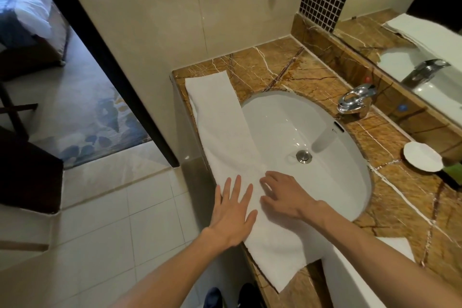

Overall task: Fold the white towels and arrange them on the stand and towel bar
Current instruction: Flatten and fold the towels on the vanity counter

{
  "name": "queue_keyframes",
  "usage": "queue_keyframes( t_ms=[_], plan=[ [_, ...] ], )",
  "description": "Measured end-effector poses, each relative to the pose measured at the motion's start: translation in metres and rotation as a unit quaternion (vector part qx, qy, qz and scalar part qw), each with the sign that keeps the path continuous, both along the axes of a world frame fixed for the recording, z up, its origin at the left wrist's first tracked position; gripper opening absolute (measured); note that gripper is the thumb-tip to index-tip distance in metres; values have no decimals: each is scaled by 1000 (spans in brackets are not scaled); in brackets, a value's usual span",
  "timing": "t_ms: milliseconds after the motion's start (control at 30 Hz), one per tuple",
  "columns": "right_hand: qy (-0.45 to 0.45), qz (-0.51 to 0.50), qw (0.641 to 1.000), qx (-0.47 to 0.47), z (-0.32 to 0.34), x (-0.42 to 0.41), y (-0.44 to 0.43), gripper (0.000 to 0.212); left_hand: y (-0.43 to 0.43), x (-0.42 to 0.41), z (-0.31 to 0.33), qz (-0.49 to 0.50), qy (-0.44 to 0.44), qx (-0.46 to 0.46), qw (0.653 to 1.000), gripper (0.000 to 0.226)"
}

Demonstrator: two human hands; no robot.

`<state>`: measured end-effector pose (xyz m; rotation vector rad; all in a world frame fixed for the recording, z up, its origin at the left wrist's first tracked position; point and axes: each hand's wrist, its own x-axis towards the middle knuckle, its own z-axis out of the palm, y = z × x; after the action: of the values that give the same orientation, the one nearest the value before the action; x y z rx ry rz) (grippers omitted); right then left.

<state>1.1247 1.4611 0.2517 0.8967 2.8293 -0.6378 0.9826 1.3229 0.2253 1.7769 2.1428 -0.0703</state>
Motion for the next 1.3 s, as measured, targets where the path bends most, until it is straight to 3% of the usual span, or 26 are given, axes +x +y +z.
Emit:
queue_keyframes(
  t_ms=[133, 400, 700, 867, 933, 1067, 1300],
  plan=[
    [14, 3, 1000, -12, 4, -29, 6, 42, 27, -33, 10, 56, 7, -9, 998, 65],
    [-52, 37, 998, 9, 12, -110, 37, 67, 77, -119, 23, 94, 25, -24, 995, 65],
    [-89, 25, 995, 20, 20, -195, 88, 70, 135, -197, 4, 52, -10, 14, 998, 75],
    [-104, 14, 994, 12, 23, -230, 119, 69, 171, -229, 9, 98, -66, 19, 993, 66],
    [-106, 11, 994, 1, 22, -243, 129, 69, 187, -240, 15, 159, -133, 39, 978, 56],
    [-104, 21, 994, -10, 20, -264, 143, 68, 216, -257, 23, 272, -291, 99, 912, 46],
    [-112, 53, 992, -15, 8, -277, 148, 66, 245, -279, 26, 373, -360, 98, 850, 57]
  ],
)
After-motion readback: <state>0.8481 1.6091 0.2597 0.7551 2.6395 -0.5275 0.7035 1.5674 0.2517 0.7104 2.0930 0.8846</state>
